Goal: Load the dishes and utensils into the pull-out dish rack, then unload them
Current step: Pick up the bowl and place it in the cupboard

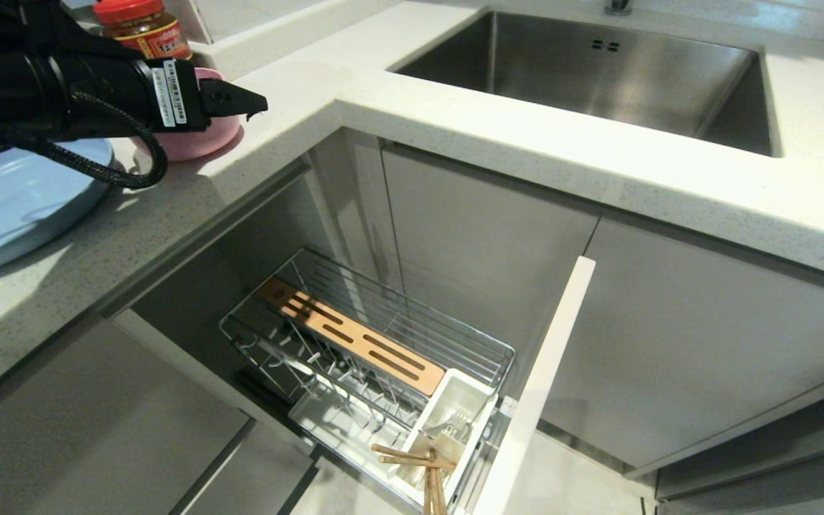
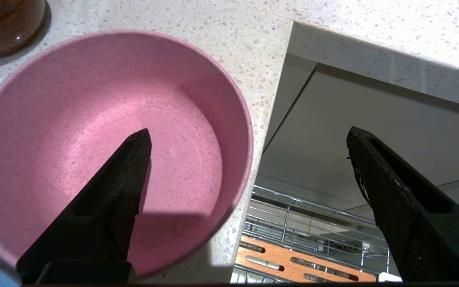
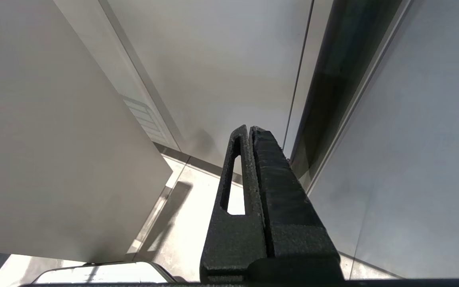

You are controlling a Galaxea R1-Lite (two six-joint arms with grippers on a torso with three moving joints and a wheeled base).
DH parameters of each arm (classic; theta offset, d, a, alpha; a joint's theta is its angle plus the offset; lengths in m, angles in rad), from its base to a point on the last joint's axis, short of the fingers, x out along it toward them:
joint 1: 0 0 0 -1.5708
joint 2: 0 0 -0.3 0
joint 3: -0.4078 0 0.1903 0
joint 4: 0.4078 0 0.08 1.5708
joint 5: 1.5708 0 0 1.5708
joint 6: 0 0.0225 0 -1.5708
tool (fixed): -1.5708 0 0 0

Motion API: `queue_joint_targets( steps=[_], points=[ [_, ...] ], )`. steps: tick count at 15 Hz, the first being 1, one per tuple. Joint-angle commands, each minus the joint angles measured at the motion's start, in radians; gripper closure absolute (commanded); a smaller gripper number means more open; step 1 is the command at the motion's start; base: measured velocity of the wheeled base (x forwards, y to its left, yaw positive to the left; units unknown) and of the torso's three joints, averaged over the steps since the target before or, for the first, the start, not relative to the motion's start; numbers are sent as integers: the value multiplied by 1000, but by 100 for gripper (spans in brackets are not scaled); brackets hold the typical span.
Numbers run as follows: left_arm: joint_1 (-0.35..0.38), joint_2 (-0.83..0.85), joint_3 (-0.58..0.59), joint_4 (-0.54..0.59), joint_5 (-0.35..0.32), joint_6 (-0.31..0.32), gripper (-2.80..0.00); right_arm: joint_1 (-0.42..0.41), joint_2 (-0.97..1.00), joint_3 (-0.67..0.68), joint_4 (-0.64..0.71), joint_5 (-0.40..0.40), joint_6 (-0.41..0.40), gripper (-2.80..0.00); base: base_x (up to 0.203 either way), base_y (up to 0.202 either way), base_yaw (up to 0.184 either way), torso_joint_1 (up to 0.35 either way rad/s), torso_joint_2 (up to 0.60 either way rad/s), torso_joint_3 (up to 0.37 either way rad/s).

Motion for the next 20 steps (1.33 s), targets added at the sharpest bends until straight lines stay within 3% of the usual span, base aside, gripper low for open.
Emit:
queue_joint_targets(
  steps=[1, 4, 5, 20],
  points=[
    [1, 18, -12, 4, -1, 0, -280, 0, -4, 0, 0, 0, 1, 0, 0, 0, 0, 0, 0, 0],
    [0, 26, -12, 4, 0, 1, -280, 0, -4, 0, 0, 0, 1, 0, 0, 0, 0, 0, 0, 0],
    [1, 28, -12, 4, 0, 1, 0, 0, -4, 0, 0, 0, 1, 0, 0, 0, 0, 0, 0, 0],
    [-1, -37, -7, 45, -1, -14, 0, 0, -4, 0, 0, 0, 1, 0, 0, 0, 0, 0, 0, 0]
  ],
)
